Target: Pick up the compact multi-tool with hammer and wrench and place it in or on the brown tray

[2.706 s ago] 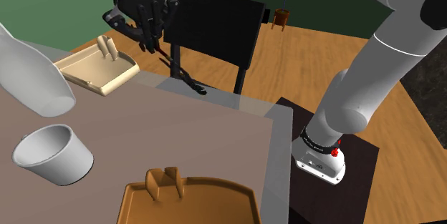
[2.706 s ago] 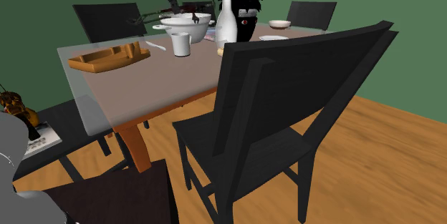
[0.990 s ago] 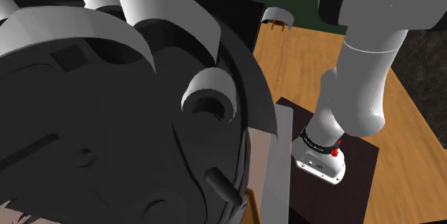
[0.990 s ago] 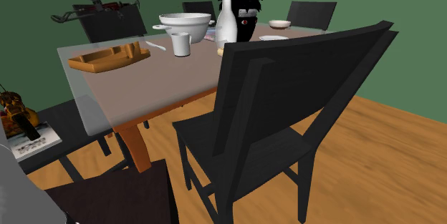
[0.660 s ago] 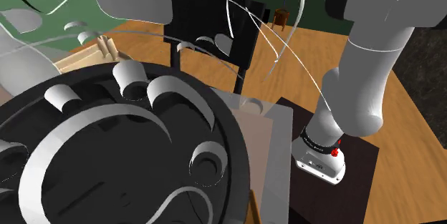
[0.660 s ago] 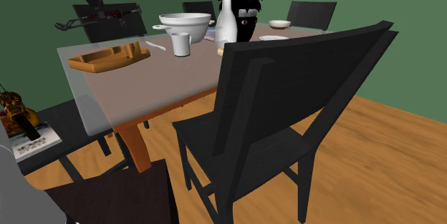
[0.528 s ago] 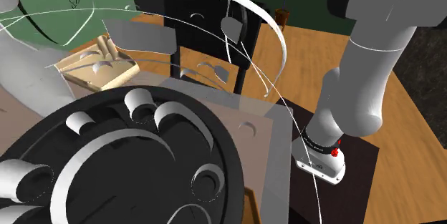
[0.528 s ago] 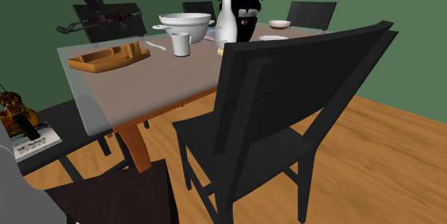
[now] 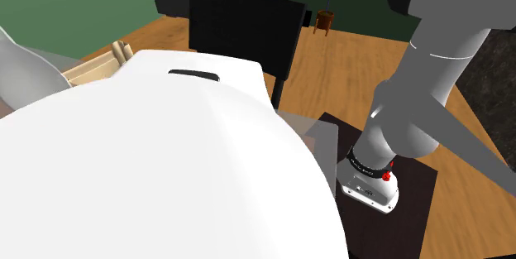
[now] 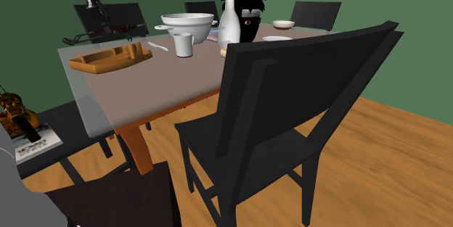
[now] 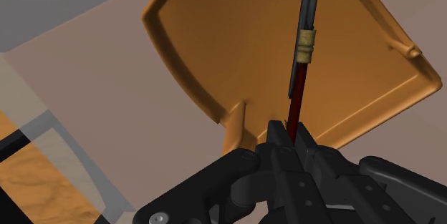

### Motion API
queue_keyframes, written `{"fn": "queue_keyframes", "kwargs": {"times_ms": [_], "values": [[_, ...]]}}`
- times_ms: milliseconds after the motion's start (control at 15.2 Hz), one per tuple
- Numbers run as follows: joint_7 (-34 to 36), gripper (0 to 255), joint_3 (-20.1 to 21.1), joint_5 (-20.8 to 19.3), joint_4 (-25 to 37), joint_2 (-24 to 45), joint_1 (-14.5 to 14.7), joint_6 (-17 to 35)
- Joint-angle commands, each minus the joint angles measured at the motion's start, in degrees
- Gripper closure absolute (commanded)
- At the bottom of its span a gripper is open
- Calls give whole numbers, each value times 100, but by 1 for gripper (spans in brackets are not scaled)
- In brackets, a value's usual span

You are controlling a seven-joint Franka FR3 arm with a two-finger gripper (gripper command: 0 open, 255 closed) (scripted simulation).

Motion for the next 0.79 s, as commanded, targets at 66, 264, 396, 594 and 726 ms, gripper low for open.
{"fn": "queue_keyframes", "kwargs": {"times_ms": [66, 264, 396, 594, 726], "values": [[9, 255, 0, 1, -36, -1, -2, 37], [9, 255, 0, 1, -36, -1, -2, 37], [9, 255, 0, 1, -36, -1, -2, 37], [9, 0, 0, 1, -36, -1, -2, 36], [9, 0, 0, 1, -36, -1, -2, 36]]}}
